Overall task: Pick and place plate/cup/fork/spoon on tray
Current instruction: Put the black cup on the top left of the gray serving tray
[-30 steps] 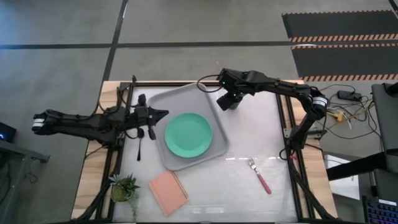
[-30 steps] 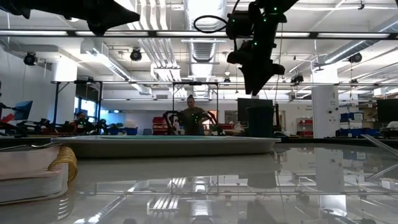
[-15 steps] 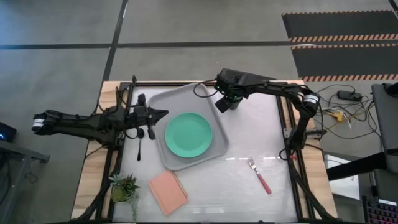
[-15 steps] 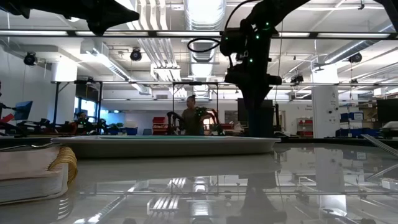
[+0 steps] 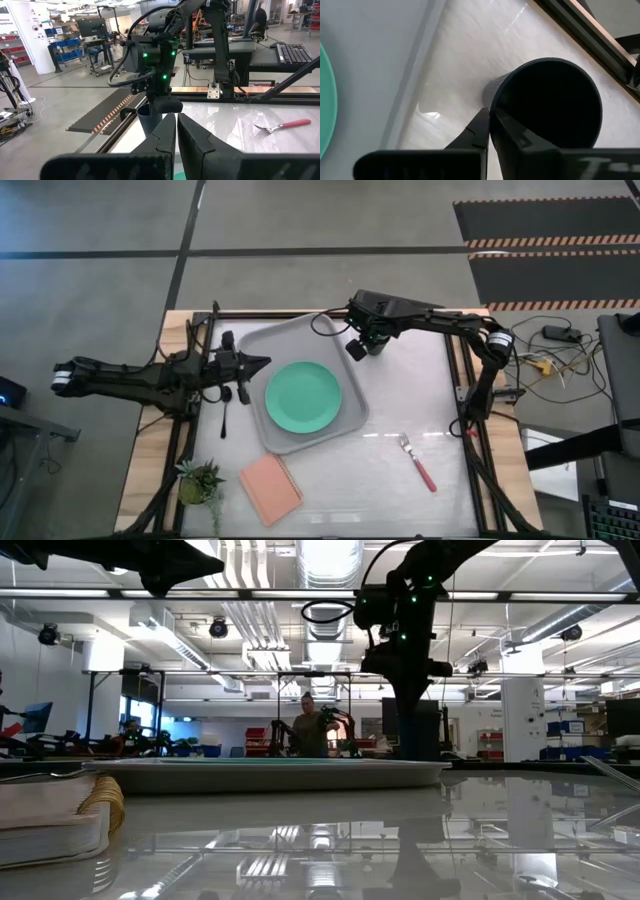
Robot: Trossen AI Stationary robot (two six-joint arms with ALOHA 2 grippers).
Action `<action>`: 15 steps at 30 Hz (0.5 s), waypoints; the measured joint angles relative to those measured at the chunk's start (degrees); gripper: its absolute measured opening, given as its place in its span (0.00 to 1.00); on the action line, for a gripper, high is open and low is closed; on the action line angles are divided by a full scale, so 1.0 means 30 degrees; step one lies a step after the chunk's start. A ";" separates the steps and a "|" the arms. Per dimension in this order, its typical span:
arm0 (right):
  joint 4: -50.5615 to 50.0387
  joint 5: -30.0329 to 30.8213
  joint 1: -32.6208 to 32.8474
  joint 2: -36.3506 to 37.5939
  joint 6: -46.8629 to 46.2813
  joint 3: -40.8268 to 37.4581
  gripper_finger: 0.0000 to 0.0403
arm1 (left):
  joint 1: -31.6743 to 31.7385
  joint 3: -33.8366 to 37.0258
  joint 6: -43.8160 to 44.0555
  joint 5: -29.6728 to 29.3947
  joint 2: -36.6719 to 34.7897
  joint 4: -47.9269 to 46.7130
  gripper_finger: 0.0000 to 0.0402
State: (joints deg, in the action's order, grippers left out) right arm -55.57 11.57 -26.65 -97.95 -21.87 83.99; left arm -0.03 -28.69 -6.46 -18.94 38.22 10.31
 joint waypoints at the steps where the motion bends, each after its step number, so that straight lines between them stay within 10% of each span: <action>1: 0.0007 0.0000 0.0000 0.0000 0.0001 0.0000 0.02 | 0.0000 0.0004 0.0000 0.0000 0.0000 0.0000 0.00; 15: 0.0214 0.0151 0.0051 0.0736 0.0323 0.0000 0.02 | 0.0000 0.0007 0.0000 0.0000 0.0000 -0.0007 0.00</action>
State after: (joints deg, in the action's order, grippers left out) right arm -54.93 12.03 -26.50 -95.74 -20.90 83.99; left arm -0.03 -28.67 -6.46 -18.94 38.22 10.28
